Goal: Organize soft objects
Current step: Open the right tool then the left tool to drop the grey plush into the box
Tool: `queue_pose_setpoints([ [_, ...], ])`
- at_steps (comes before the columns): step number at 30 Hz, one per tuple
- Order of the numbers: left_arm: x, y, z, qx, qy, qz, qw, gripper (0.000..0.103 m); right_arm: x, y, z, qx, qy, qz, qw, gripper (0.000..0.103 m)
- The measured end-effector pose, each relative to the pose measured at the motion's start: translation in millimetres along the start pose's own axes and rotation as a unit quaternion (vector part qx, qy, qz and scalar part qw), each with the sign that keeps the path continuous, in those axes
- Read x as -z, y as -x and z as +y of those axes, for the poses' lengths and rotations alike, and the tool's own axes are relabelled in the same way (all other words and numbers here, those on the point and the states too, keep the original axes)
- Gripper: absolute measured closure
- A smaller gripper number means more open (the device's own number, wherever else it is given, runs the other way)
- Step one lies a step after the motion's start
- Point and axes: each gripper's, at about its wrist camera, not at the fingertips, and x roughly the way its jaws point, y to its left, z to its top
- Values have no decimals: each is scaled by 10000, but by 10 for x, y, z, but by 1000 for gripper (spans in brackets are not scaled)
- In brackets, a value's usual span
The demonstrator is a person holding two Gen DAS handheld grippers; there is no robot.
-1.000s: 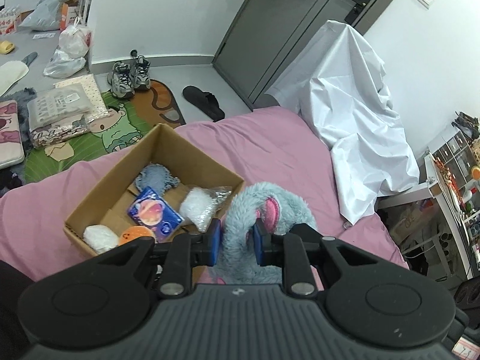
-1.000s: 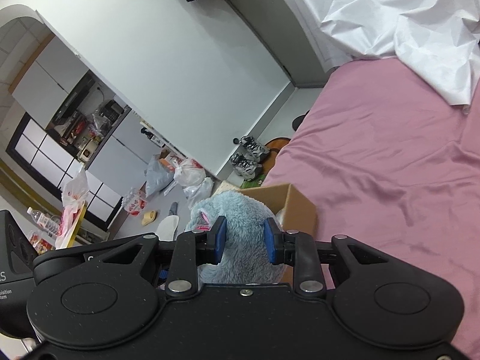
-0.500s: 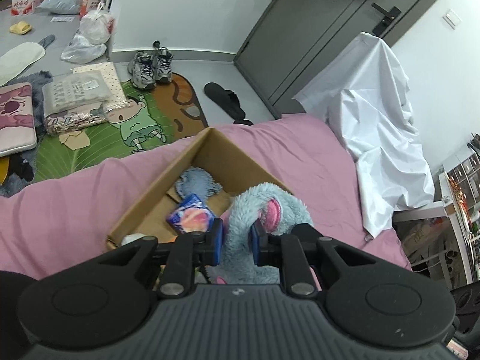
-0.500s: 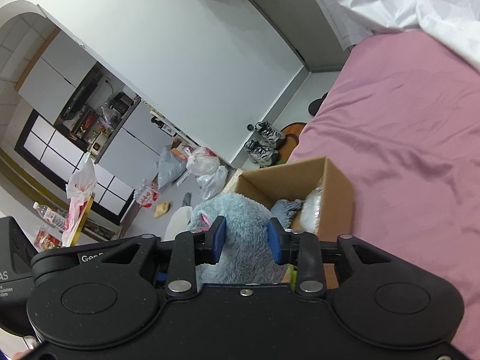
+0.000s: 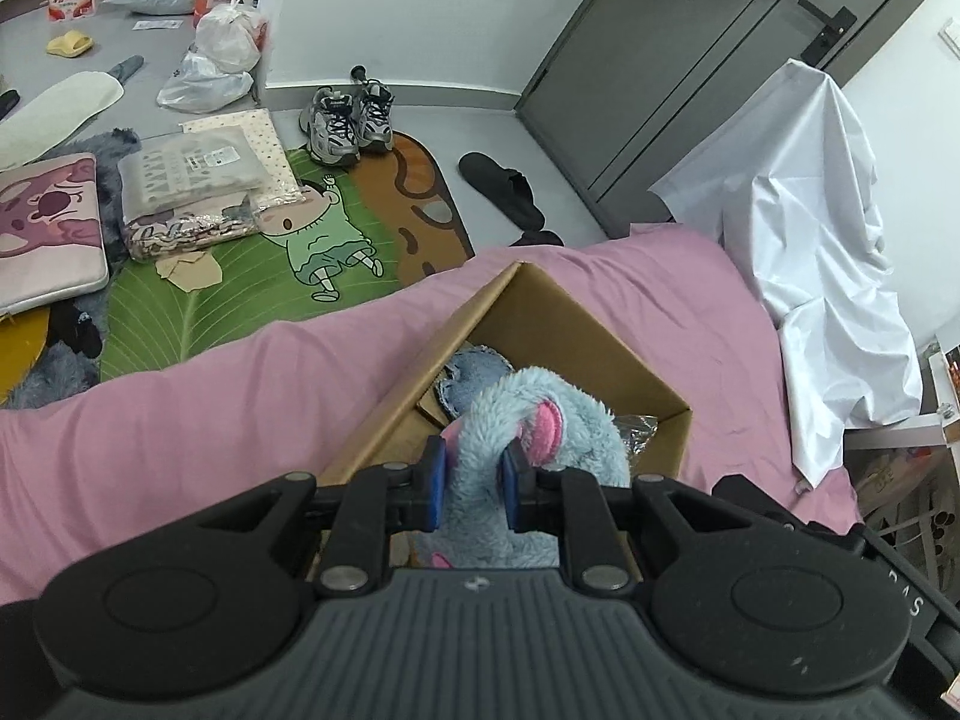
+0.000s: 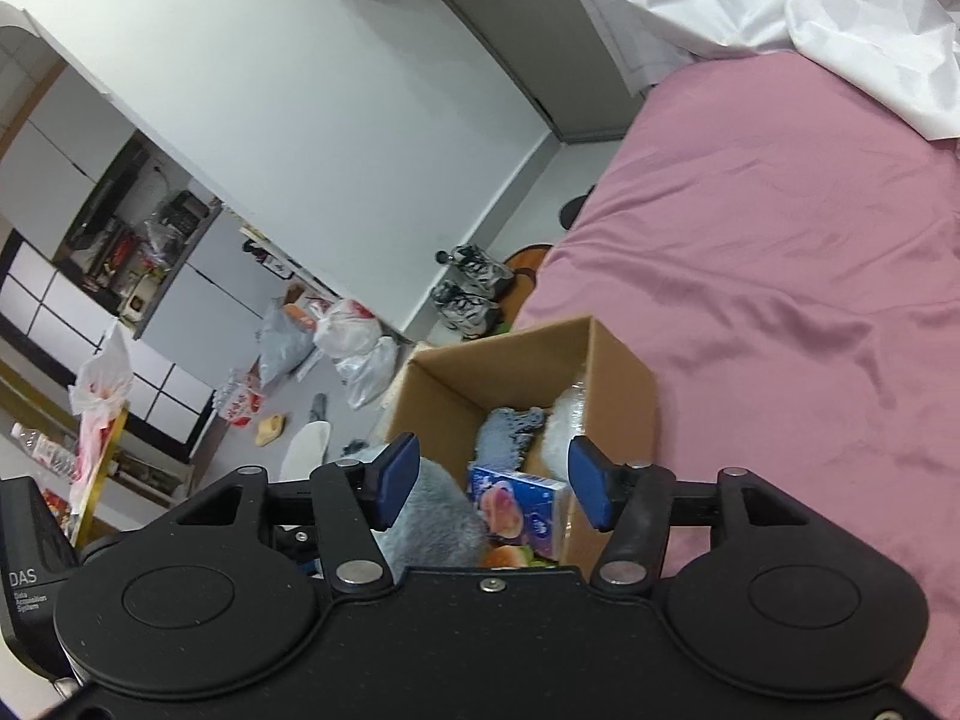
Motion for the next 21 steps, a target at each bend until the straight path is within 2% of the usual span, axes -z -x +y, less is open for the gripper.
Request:
queue_pose_setpoints([
  [4, -21, -45, -23, -142, -88, 63, 9998, 84, -1, -28, 2, 71, 35, 50, 10000, 37],
  [6, -32, -28, -52, -289, -224, -25, 9993, 82, -15, -32, 8, 125, 71, 48, 9999, 25],
  [10, -57, -6, -90, -293, -298, -21, 9991, 76, -38, -28, -10, 258, 78, 16, 9996, 20],
  [13, -55, 33, -122, -359, -383, -65, 9986, 66, -45, -12, -26, 344, 42, 37, 9994, 14],
  [15, -50, 60, -164, -396, -504, -91, 9979, 50, -43, 13, -21, 379, 83, 47, 9992, 13],
  [18, -53, 82, -216, -515, -622, -27, 9967, 34, -49, 48, -10, 399, 142, 74, 9991, 11],
  [21, -38, 131, -294, -599, -796, -65, 9950, 29, -48, 94, -8, 418, 184, 80, 9989, 11],
])
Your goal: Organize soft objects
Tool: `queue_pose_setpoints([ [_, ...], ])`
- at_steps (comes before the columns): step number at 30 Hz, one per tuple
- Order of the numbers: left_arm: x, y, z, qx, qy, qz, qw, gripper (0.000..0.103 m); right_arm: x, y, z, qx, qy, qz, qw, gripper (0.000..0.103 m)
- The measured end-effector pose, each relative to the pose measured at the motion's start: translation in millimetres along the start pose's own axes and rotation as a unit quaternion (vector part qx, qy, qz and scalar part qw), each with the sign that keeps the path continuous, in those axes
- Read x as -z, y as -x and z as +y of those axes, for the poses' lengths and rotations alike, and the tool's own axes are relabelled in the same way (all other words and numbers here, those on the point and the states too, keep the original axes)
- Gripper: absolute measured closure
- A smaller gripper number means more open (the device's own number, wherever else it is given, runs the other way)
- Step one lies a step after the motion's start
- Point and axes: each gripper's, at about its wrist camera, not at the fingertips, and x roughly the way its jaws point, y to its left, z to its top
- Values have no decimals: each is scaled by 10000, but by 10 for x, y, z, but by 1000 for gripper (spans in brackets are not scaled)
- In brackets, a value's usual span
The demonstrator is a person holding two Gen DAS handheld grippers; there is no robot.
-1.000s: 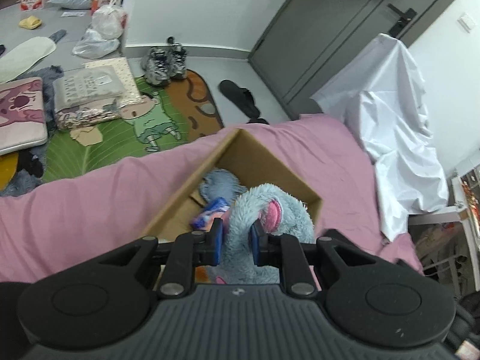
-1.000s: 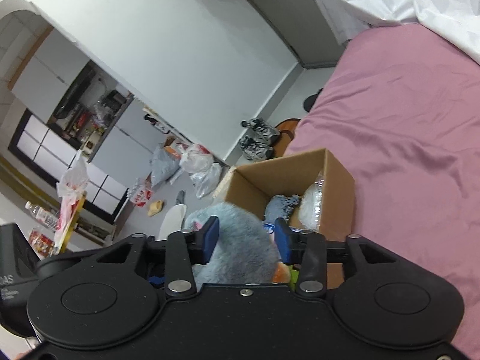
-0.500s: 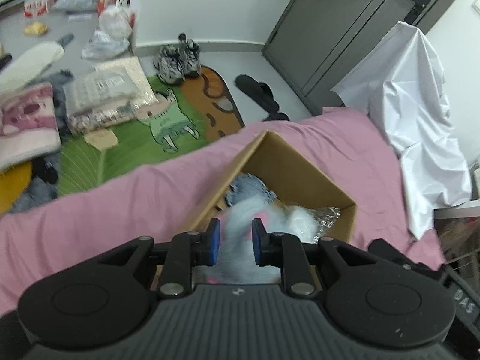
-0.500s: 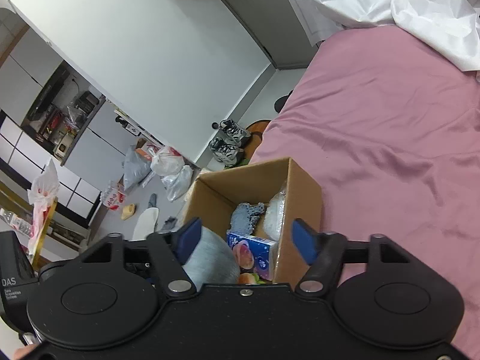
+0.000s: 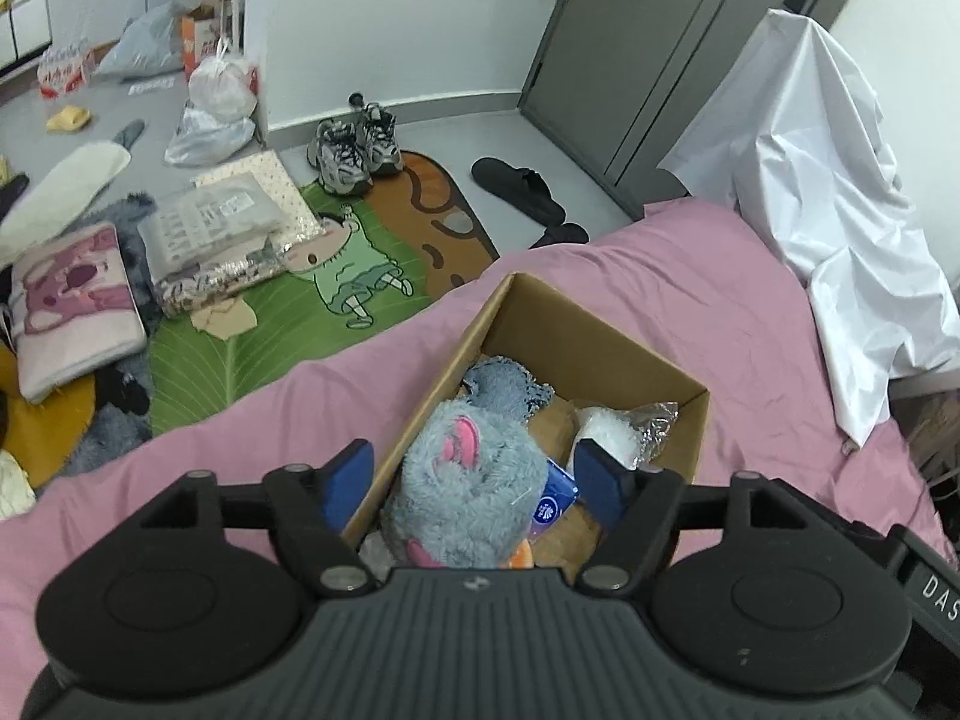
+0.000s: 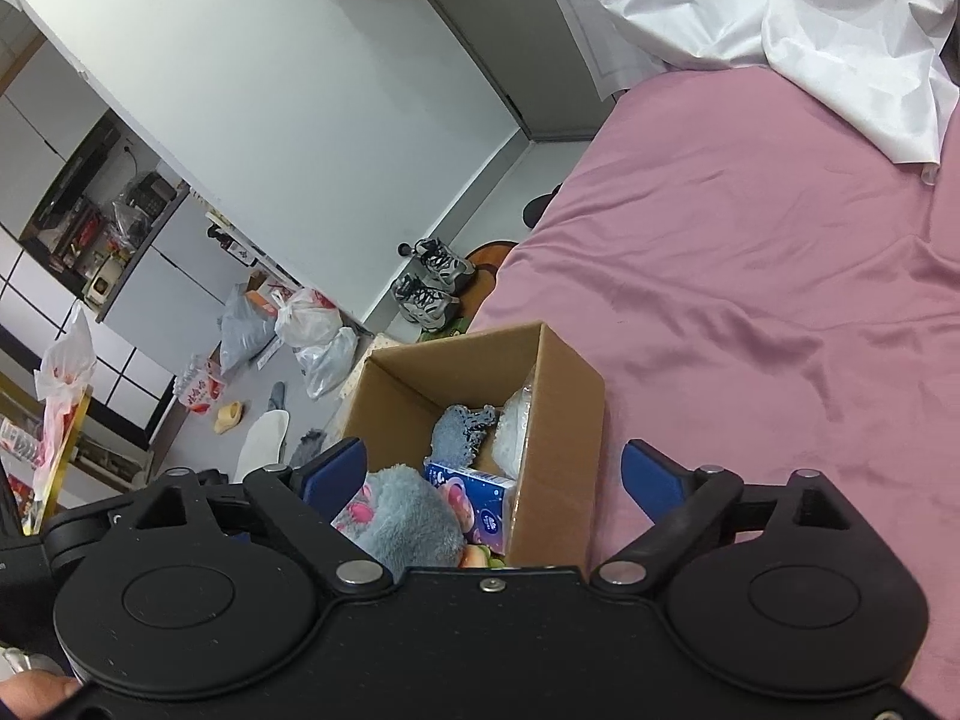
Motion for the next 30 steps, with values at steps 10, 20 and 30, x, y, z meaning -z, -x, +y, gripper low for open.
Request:
queue_pose_setpoints([
  [10, 103, 292, -225, 39, -566, -123, 9983, 21, -47, 263, -20, -46, 74, -185, 9998, 0],
  [20, 199, 563, -386, -88, -834, -229, 9962, 10, -60, 604, -80, 25, 228, -273, 9994, 0],
  [30, 297, 741, -457, -155, -931, -308, 9951, 7, 12, 848, -124, 159, 341, -413, 9984, 0],
])
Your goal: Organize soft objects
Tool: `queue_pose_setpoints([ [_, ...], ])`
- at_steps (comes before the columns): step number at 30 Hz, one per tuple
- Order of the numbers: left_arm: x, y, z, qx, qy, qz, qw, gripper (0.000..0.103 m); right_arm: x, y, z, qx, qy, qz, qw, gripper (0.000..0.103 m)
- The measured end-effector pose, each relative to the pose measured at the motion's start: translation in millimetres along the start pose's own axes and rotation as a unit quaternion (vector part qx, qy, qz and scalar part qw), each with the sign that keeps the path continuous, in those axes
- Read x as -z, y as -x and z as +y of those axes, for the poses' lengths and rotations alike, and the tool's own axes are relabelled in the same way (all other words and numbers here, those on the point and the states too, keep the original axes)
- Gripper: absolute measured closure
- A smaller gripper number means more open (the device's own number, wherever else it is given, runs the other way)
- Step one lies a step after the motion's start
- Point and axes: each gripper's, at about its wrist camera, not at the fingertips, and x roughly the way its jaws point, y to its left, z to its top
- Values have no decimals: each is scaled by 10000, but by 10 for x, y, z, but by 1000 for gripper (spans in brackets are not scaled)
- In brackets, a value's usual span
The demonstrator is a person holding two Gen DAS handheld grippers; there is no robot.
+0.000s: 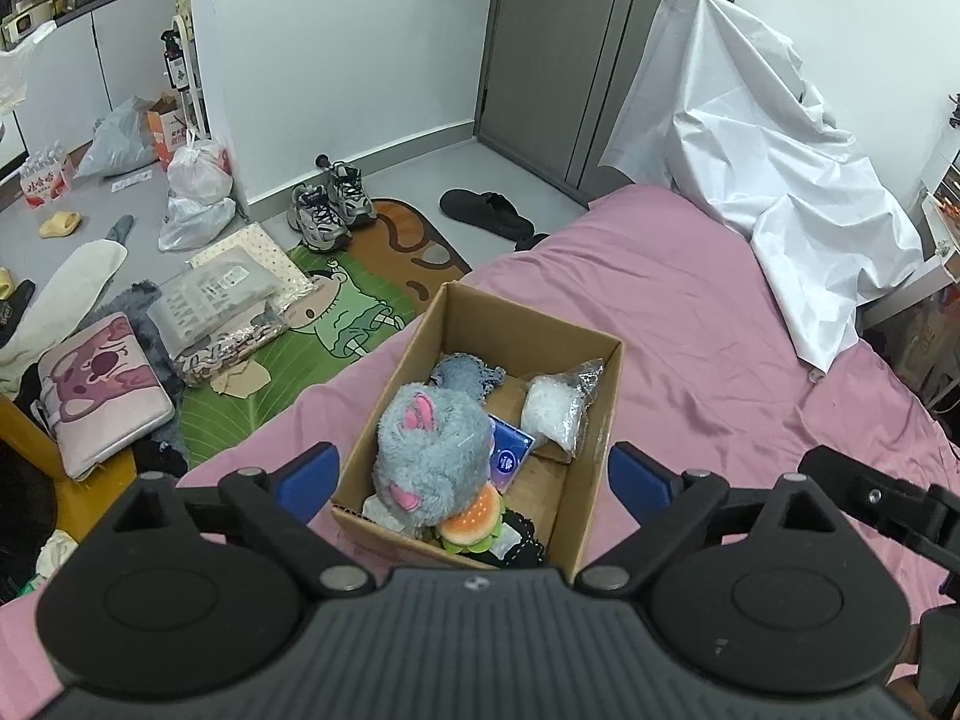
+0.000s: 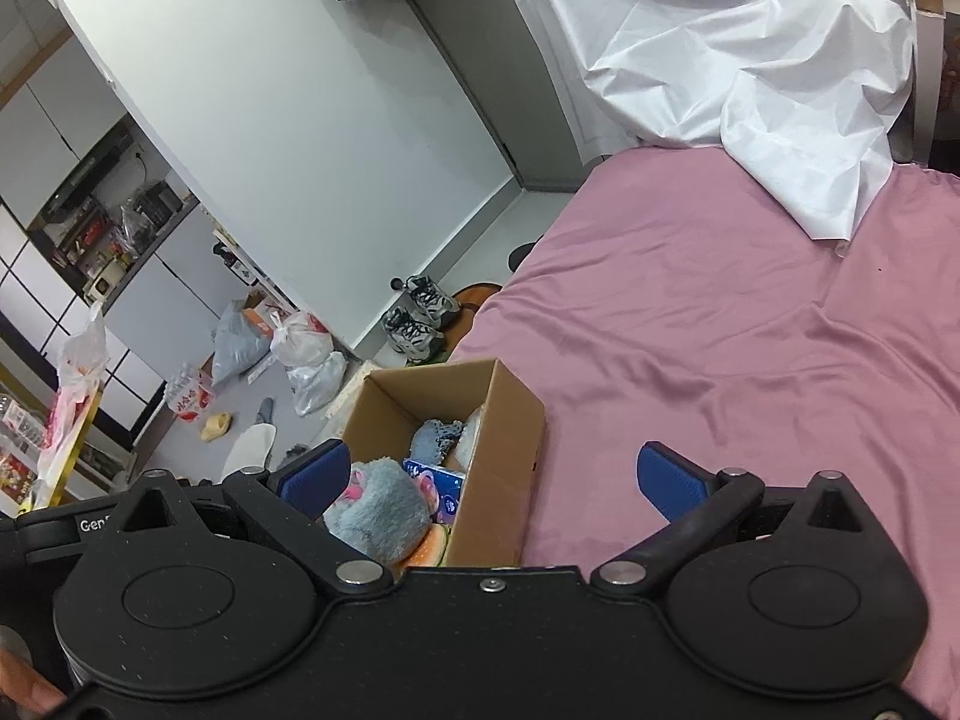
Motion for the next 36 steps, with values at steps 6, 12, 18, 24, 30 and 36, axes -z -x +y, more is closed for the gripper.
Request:
queue_pose_setpoints([
  [6, 43, 111, -72, 83, -99, -28, 9999, 3, 25, 124, -9, -6, 93, -89, 9999, 0],
  [12, 91, 196, -122, 140, -211, -30, 9997, 0, 67, 267, -94, 9, -52, -201, 9998, 0],
  [18, 172, 250, -121, 137, -252, 18, 9996, 0, 127, 358, -125, 91, -23, -233, 9997, 0],
  [24, 254, 328, -120, 168, -314, -17, 9994, 0, 206, 449, -128, 168, 54, -281, 9994, 0],
  [30, 342, 391, -117, 212, -347, -40, 9992, 0, 285, 556, -140, 282, 106, -317, 9990, 0],
  [36, 421, 490, -95, 271, -466, -102, 9985, 0, 361, 661, -134, 358, 190, -318, 9987, 0],
])
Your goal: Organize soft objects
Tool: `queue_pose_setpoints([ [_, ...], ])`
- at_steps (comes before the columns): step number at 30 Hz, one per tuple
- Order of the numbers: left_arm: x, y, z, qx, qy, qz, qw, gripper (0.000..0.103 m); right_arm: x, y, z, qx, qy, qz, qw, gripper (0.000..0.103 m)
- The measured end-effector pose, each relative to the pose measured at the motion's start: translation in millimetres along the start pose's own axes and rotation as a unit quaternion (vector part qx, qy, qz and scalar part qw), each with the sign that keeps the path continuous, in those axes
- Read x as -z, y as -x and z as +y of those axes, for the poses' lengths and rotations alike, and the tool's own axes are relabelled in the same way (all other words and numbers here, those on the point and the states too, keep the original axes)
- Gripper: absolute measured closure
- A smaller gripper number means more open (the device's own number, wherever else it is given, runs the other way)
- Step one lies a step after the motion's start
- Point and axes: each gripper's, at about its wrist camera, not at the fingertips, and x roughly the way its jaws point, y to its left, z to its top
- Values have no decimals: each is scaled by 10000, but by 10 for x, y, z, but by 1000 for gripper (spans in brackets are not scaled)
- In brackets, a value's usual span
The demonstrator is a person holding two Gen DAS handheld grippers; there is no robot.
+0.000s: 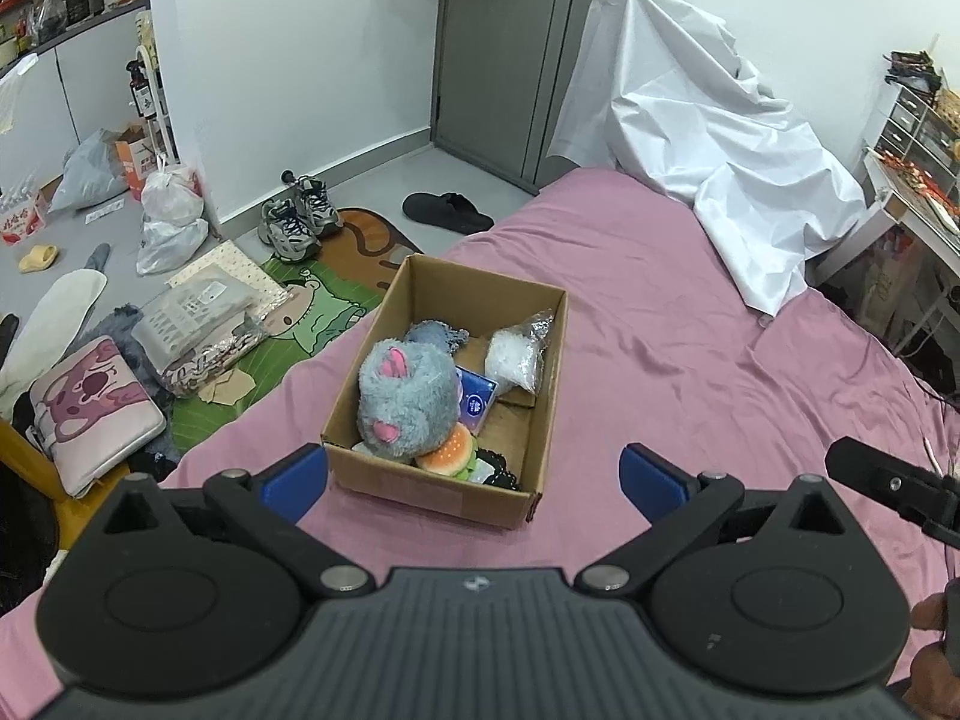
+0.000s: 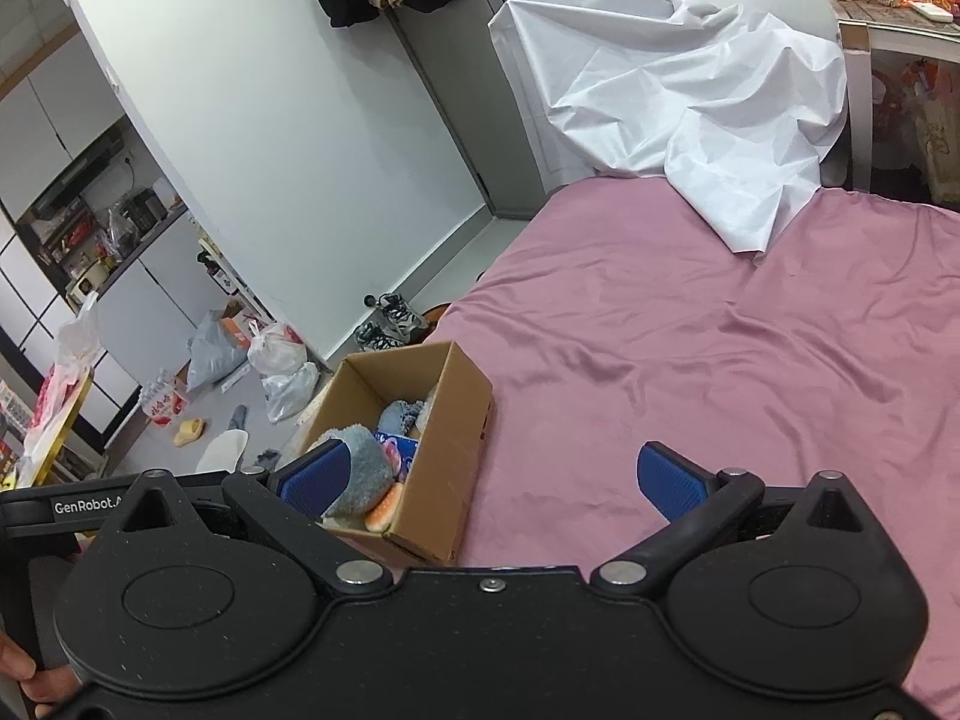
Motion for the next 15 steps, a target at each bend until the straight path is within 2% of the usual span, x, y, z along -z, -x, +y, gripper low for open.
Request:
queue_pose_setpoints([
  [15, 86, 153, 63, 129, -110, -125, 9998, 0, 54, 261, 50, 210, 230, -128, 9994, 0],
])
